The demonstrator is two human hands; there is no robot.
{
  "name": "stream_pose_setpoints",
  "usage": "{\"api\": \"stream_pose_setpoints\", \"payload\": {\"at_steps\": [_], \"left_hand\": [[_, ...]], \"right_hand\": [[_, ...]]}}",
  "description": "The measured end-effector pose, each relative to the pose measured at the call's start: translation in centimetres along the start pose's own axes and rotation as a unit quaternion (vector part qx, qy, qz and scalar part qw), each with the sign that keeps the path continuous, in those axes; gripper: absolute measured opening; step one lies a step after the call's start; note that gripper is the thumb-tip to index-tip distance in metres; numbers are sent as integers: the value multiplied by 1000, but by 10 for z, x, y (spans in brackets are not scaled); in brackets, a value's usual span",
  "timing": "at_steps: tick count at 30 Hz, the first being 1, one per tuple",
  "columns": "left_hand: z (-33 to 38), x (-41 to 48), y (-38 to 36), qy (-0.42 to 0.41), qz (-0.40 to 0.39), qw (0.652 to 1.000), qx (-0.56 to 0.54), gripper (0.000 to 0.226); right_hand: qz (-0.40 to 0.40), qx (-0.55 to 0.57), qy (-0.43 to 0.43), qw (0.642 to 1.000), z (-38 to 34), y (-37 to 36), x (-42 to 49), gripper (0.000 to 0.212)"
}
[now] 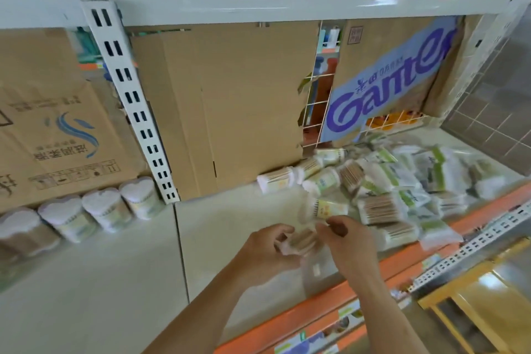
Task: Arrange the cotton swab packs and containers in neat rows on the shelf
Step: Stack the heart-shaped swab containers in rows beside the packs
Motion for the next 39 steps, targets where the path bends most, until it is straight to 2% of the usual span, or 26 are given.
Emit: {"api": "stream_pose_setpoints", "payload": {"at_steps": [3, 5, 7, 10, 15, 19, 21, 23, 26, 28, 32, 37, 39], "left_hand": [[-1, 1, 8, 27, 63, 994, -88, 56], [-1, -1, 13, 29, 101, 983, -149, 59], [-1, -2, 17, 23, 139, 969, -202, 62], [-3, -4, 23, 8, 182, 951, -248, 63], [-10, -7, 37, -13, 250, 925, -286, 56], [-19, -14, 45, 0, 262, 935, -241, 57], [-21, -20, 45, 11, 249, 953, -171, 63], [-19, -26, 44, -1, 223, 969, -102, 67], [-18, -32, 39, -11, 181, 982, -60, 71], [-19, -36, 37, -4, 173, 984, -37, 70], [-22, -44, 41, 25, 198, 978, -59, 75], [-36, -60, 54, 38, 254, 956, -140, 52], [-42, -72, 60, 41, 275, 946, -170, 45]], "right_hand": [[70, -64, 68, 993, -2, 1, 12, 22], [114, -127, 112, 979, -3, 1, 21, 29], [69, -160, 150, 973, -1, -2, 33, 40], [-24, -288, 148, 946, 5, -12, 46, 58], [-44, -355, 113, 927, -2, -29, 45, 54], [-97, -239, 104, 961, -10, -42, 39, 47], [-116, -99, 74, 986, -17, -46, 28, 44], [-138, 59, 34, 988, -25, -54, 18, 39], [-207, 207, -2, 956, -31, -66, 9, 31], [-249, 270, -25, 930, -32, -71, 6, 38], [-299, 308, -42, 902, -32, -72, 0, 35], [-346, 356, -59, 866, -41, -81, -11, 24], [-371, 376, -62, 847, -46, -91, -17, 31]]}}
Point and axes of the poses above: each hand's wrist, its own x-axis towards the middle knuckle, its own y-axis out of the back of the hand, z = x × y, the point moved 1 cm from there along x, towards the middle knuckle, and after that the axes turned 1 degree about -z, right-handed, at the moved point
